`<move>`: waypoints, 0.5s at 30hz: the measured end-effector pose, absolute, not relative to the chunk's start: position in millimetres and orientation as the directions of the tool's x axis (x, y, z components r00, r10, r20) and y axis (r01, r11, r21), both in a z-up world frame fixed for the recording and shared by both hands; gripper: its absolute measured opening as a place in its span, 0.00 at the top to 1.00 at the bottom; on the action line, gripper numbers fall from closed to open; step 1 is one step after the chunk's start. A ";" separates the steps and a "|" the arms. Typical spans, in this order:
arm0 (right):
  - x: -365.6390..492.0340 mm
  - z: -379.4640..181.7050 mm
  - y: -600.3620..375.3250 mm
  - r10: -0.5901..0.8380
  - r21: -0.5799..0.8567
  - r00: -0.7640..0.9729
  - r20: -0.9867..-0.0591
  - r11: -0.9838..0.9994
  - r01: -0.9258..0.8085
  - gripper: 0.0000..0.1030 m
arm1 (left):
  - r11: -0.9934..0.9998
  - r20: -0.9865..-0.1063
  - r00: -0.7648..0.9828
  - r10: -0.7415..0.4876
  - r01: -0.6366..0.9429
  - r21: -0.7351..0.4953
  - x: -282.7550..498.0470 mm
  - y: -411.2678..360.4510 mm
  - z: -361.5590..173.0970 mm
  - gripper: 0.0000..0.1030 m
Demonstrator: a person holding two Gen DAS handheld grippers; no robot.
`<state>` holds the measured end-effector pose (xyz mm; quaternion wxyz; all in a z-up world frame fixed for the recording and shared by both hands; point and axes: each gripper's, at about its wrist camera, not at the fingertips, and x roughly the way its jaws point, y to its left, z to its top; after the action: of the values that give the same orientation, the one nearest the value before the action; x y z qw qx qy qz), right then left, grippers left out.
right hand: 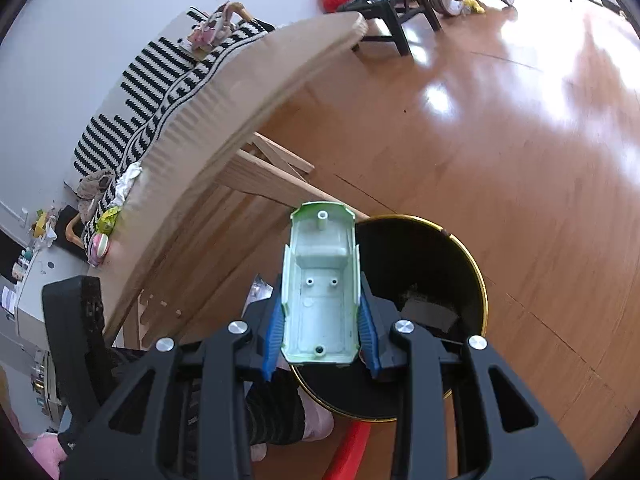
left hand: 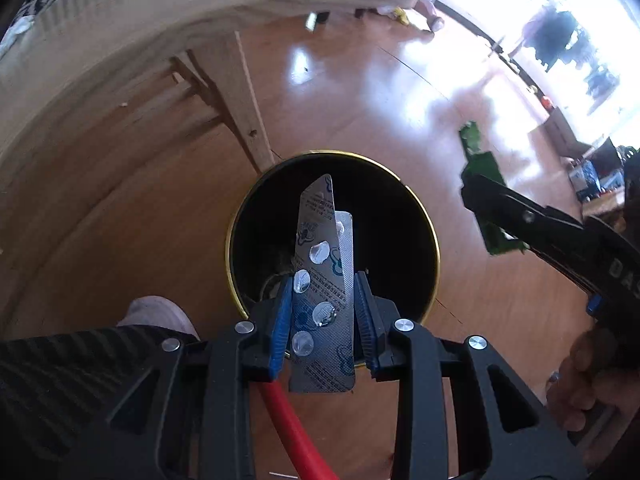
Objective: Collect trash
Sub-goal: 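Carry the blister pack and green tray to the black bin and open both tools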
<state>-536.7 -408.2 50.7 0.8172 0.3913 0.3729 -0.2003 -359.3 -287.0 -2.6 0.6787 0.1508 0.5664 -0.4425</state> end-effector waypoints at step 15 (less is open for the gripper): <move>-554.6 59.9 -431.6 -0.067 0.517 0.635 -0.769 0.519 0.681 0.07 | 0.551 -0.847 0.173 -0.503 0.819 -0.160 -381.0 -275.0 39.5 0.06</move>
<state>-554.6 -431.6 59.9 0.7952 0.4305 0.3564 -0.2350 -381.0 -275.0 39.5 0.7469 0.1693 0.4663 -0.4427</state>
